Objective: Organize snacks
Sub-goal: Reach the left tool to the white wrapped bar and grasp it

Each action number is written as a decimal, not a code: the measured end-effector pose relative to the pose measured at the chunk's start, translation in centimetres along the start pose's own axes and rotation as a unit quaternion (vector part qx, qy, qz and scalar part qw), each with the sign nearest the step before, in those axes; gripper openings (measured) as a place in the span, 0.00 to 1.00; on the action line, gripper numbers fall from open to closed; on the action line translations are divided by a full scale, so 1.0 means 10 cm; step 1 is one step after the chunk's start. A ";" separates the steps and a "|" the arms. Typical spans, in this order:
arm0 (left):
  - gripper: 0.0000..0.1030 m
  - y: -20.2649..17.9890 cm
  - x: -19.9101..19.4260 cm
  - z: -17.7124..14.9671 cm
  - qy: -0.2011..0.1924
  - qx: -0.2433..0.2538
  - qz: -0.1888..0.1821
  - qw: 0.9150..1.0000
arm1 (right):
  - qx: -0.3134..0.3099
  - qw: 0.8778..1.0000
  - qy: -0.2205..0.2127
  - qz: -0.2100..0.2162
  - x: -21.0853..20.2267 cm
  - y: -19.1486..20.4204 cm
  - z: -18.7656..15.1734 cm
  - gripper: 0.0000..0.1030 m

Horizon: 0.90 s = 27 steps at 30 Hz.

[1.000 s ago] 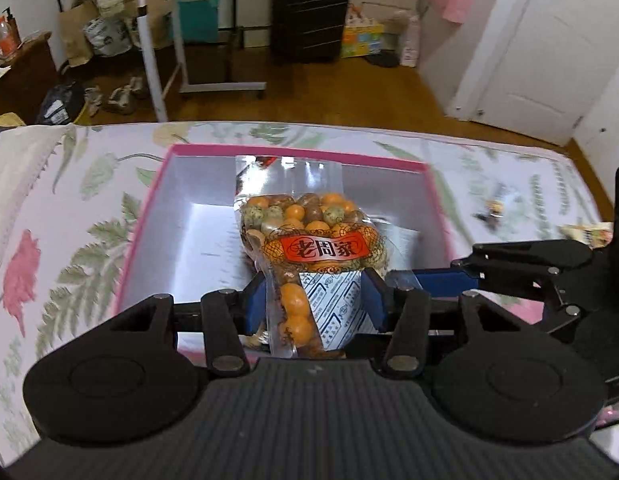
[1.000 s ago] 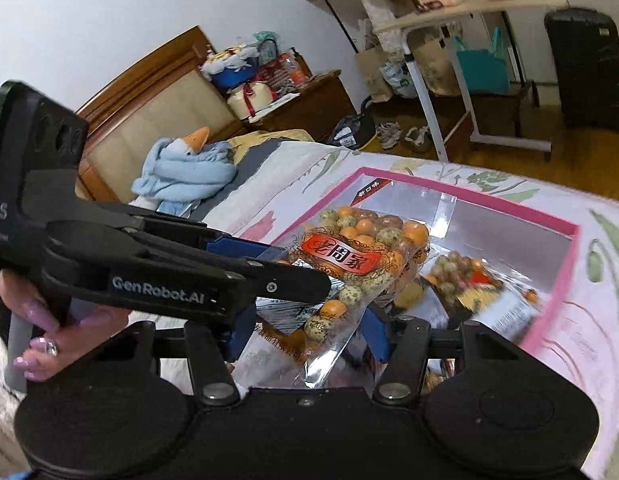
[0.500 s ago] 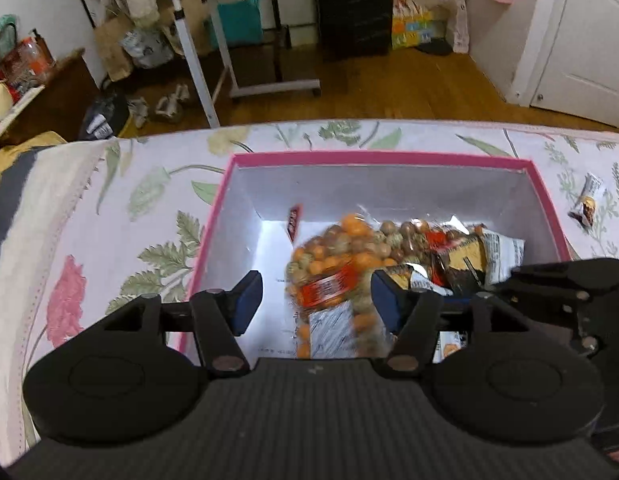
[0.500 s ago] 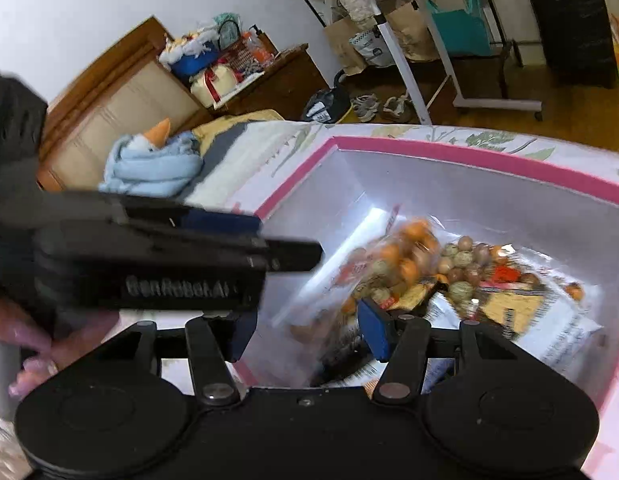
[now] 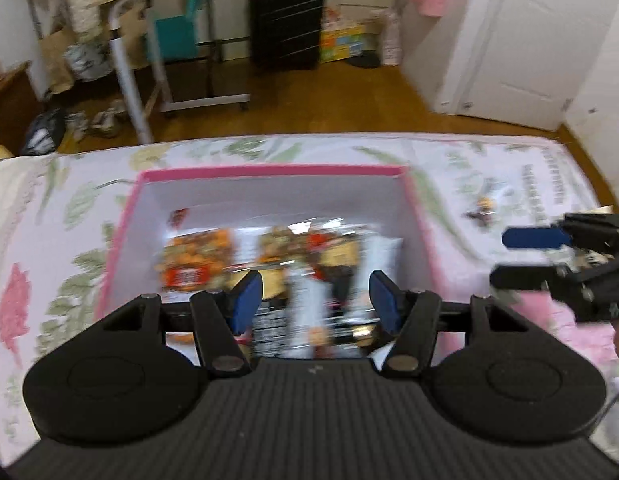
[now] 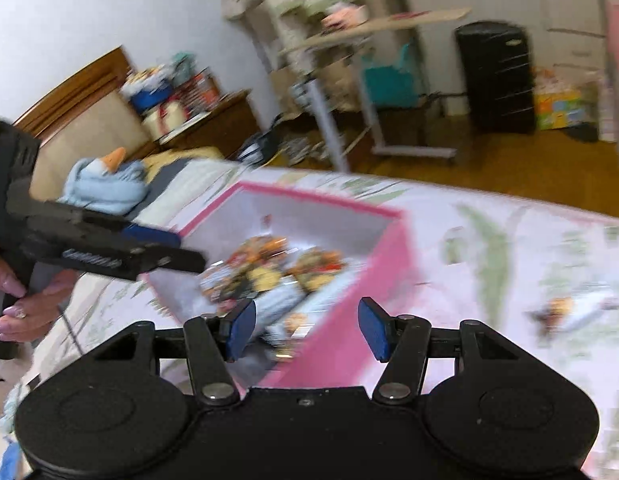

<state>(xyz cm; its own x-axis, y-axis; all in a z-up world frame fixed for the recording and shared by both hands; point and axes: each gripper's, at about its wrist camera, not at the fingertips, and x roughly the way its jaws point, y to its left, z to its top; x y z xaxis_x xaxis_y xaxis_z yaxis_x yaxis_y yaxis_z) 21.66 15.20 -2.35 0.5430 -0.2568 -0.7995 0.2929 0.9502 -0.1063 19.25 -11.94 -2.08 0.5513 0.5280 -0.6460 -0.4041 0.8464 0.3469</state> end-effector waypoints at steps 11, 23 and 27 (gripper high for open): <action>0.53 -1.21 0.47 0.24 0.036 0.063 -0.109 0.991 | 0.122 0.986 -0.016 -0.109 -0.39 -1.27 0.04 0.66; 0.43 -1.99 1.80 0.26 0.043 0.028 -0.080 0.995 | 0.219 0.968 -0.048 -0.116 0.26 -2.36 -0.10 0.65; 0.43 -1.97 2.10 0.26 0.035 -0.010 -0.059 0.998 | 0.204 0.970 -0.043 -0.124 0.46 -2.46 -0.08 0.63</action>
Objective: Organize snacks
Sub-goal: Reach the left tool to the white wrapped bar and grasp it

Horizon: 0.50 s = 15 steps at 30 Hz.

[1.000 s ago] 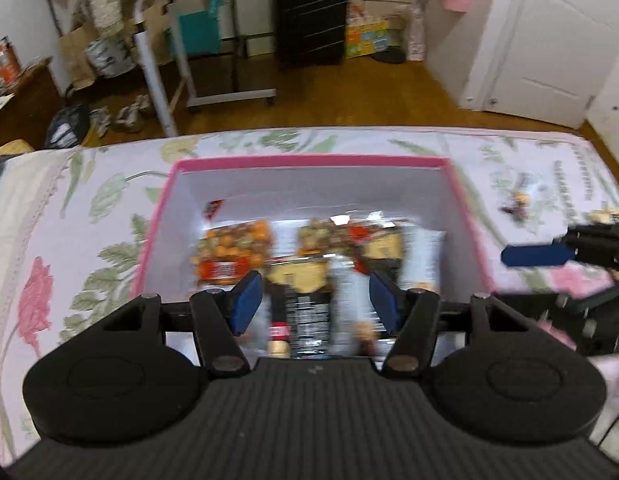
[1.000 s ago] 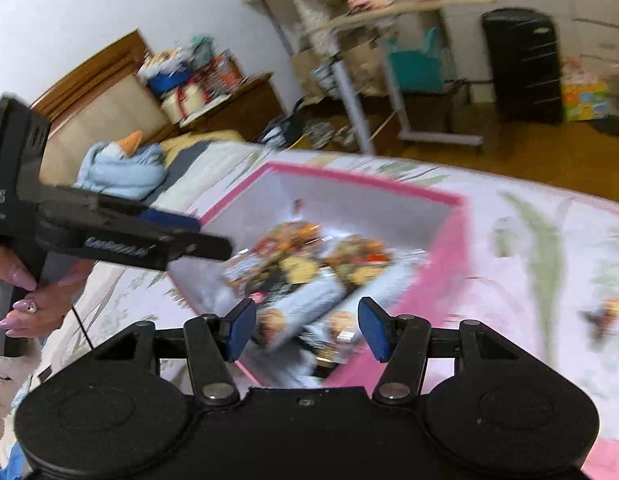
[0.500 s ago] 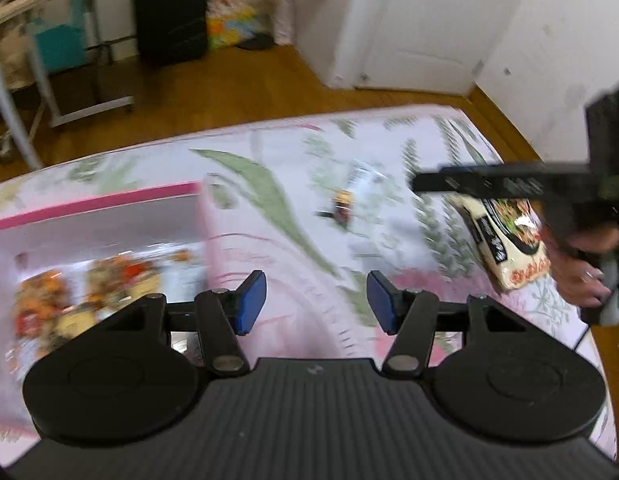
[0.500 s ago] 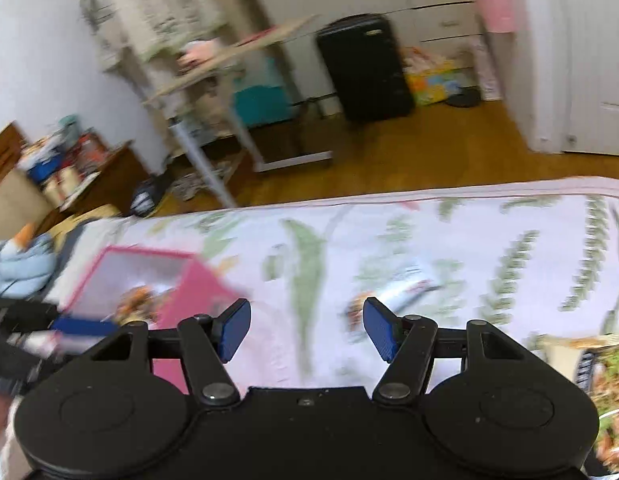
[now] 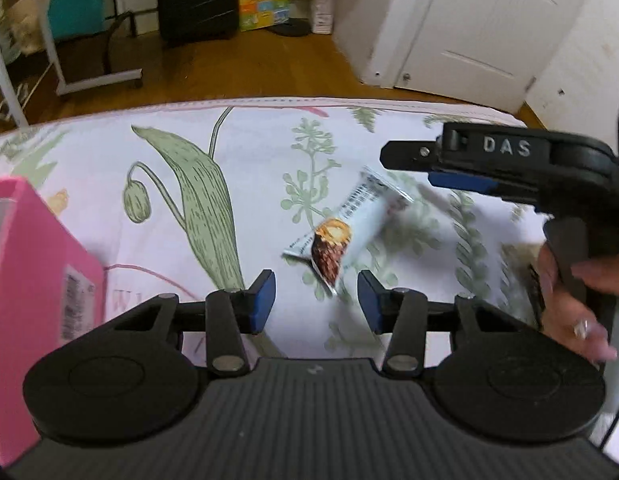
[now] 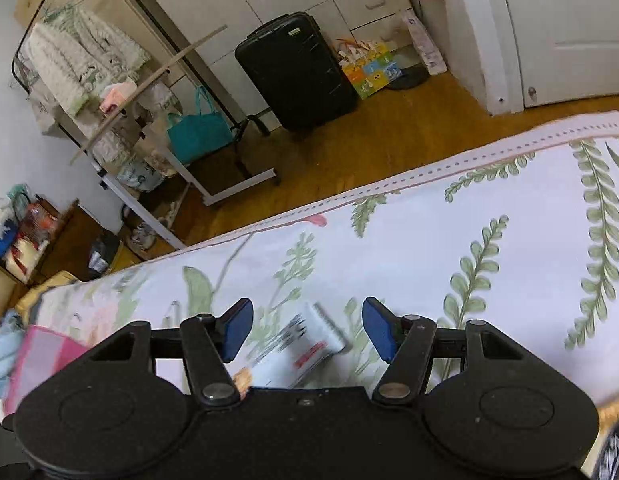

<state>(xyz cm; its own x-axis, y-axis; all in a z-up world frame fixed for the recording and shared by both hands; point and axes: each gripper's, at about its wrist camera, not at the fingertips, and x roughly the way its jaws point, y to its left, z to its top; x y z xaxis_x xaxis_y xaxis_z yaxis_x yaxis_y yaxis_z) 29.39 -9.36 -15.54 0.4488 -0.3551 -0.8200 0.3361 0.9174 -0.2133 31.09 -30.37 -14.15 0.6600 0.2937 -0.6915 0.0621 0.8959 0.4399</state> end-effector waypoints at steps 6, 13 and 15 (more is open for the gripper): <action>0.41 0.03 0.23 0.01 -0.008 -0.020 -0.003 1.000 | -0.030 0.999 0.035 0.010 0.15 0.04 -0.10 0.32; 0.34 -0.08 0.10 -0.10 0.009 0.026 -0.029 0.999 | -0.022 0.997 0.077 0.020 -0.09 0.10 -0.24 0.23; 0.34 -0.14 0.00 -0.19 0.009 0.047 -0.026 0.999 | -0.026 0.996 0.086 0.022 -0.20 0.14 -0.32 0.23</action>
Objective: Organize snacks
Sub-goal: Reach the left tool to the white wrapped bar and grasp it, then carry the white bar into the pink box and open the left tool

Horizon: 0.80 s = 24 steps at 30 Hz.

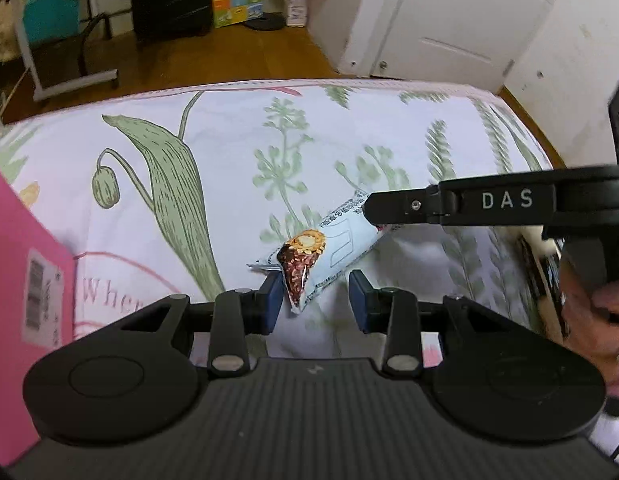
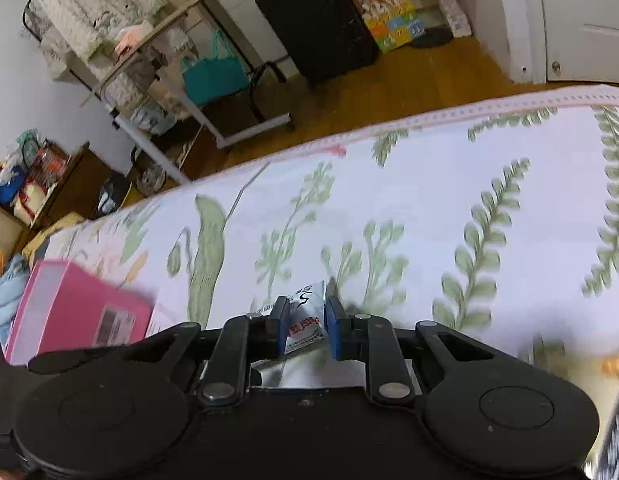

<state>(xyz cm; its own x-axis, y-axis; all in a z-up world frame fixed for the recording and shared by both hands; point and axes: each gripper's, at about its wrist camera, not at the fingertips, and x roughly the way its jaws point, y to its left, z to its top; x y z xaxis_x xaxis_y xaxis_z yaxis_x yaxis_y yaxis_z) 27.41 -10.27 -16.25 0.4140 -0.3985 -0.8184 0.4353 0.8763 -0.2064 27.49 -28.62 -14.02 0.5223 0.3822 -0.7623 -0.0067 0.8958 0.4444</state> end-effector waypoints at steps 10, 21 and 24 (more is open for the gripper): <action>0.34 -0.27 -0.55 -0.49 0.051 0.067 0.017 0.996 | -0.036 0.998 0.047 0.012 -0.50 0.41 -0.55 0.23; 0.34 -0.19 -1.57 -0.71 -0.007 0.080 0.031 0.996 | -0.096 0.994 0.047 0.038 -1.05 1.11 -0.85 0.21; 0.34 -0.09 -1.84 -0.76 -0.017 0.086 0.039 0.995 | -0.106 0.992 0.046 0.059 -1.12 1.32 -0.86 0.20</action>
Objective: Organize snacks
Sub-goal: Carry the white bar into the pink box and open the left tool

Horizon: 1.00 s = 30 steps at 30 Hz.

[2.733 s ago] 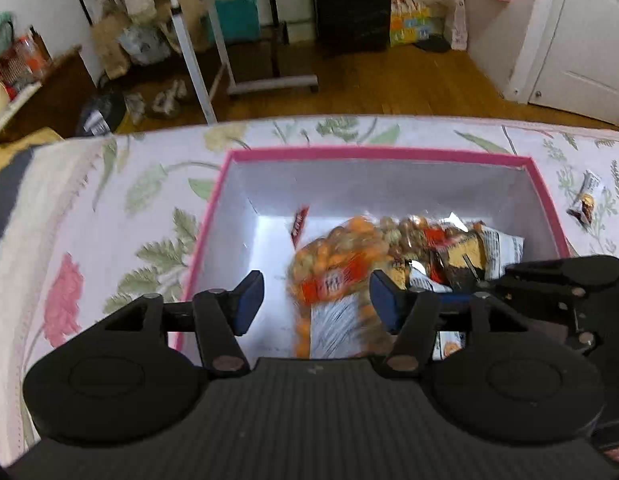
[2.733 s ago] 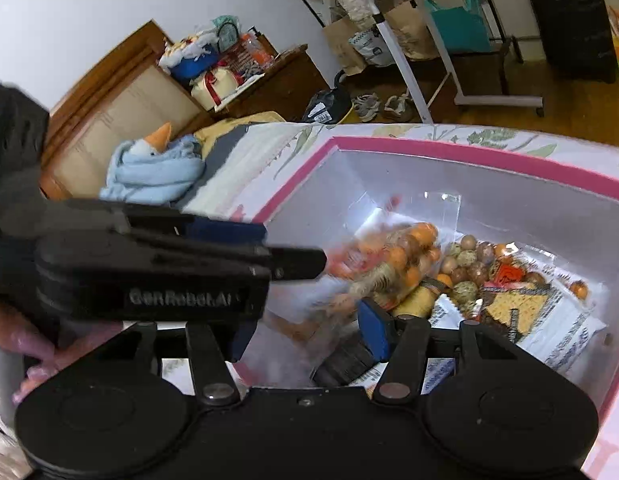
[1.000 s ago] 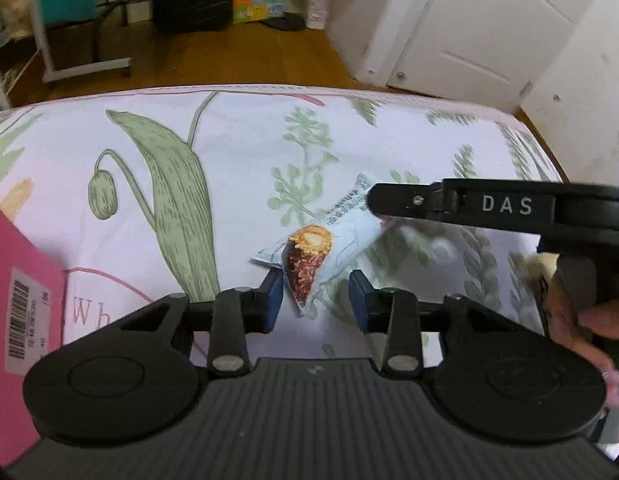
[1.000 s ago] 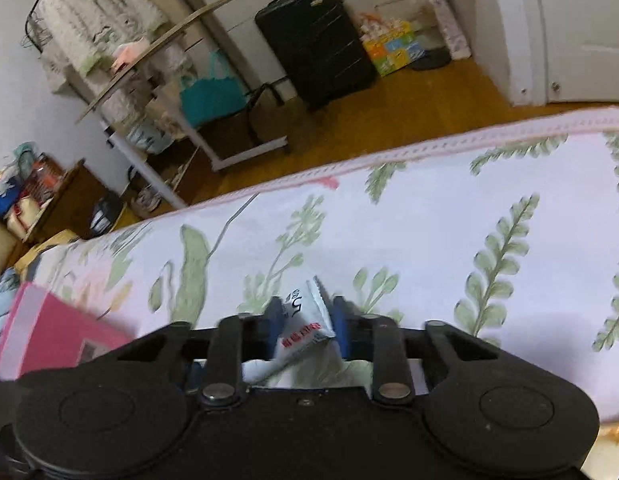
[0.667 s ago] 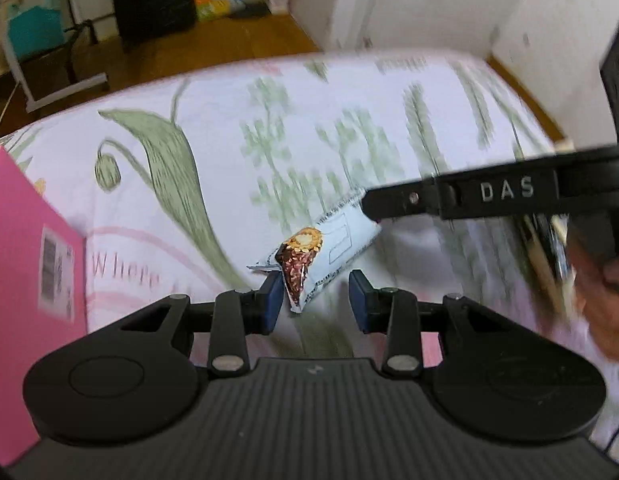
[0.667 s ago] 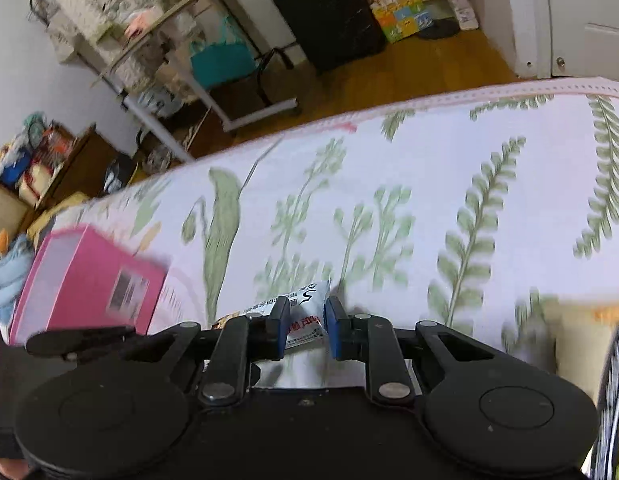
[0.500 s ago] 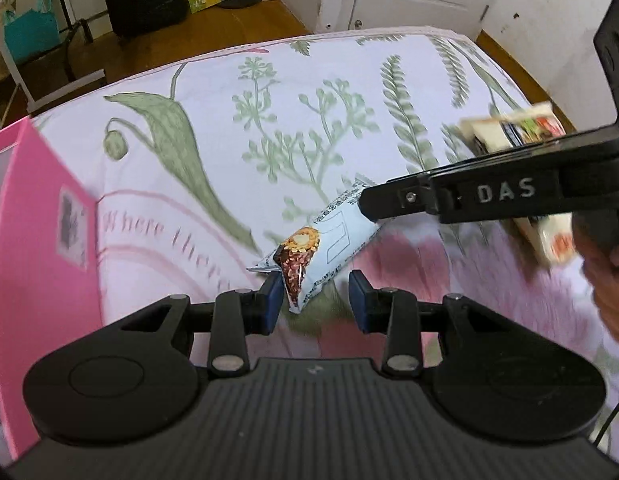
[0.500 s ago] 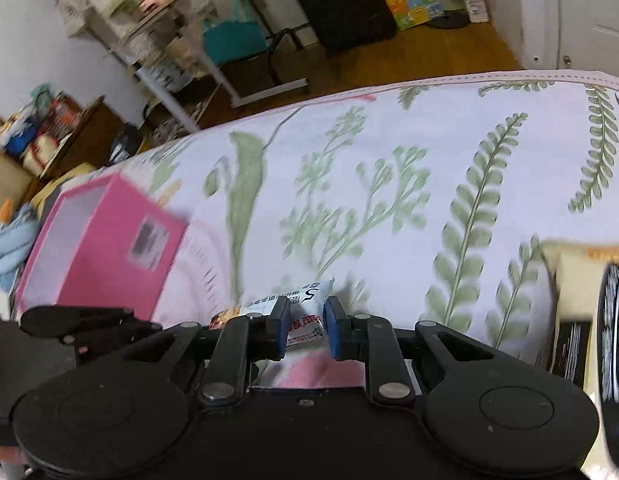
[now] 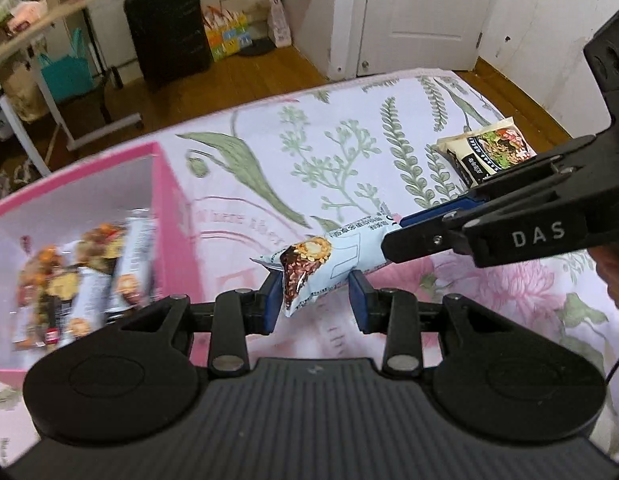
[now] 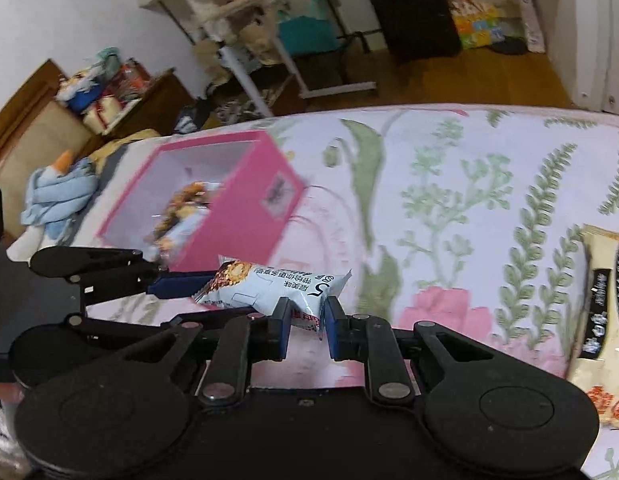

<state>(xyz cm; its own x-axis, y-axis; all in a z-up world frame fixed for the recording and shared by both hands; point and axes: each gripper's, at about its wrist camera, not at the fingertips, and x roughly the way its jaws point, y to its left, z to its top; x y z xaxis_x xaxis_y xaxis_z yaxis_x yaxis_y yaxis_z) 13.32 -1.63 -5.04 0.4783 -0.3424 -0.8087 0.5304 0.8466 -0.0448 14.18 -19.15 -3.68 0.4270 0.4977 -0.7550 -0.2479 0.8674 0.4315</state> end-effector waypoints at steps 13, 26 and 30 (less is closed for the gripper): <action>0.34 0.94 -0.84 -0.20 -0.030 -0.036 0.057 0.997 | -0.044 0.995 0.000 0.095 0.41 0.89 0.36 0.19; 0.44 1.80 -0.43 -0.25 -0.008 -0.136 0.095 0.986 | 0.005 0.995 0.031 0.096 1.30 1.09 0.66 0.19; 0.51 1.92 -0.32 -0.31 -0.003 -0.169 0.103 0.980 | 0.029 0.992 0.060 0.109 1.43 1.04 0.65 0.22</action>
<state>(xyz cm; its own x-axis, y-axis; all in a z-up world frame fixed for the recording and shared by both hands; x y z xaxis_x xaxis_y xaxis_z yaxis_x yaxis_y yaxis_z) 19.81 16.96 -5.15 0.5560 -0.1523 -0.8171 0.1605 0.9842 -0.0743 23.40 -2.98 -6.79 0.2615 0.6731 -0.6918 -0.2707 0.7391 0.6168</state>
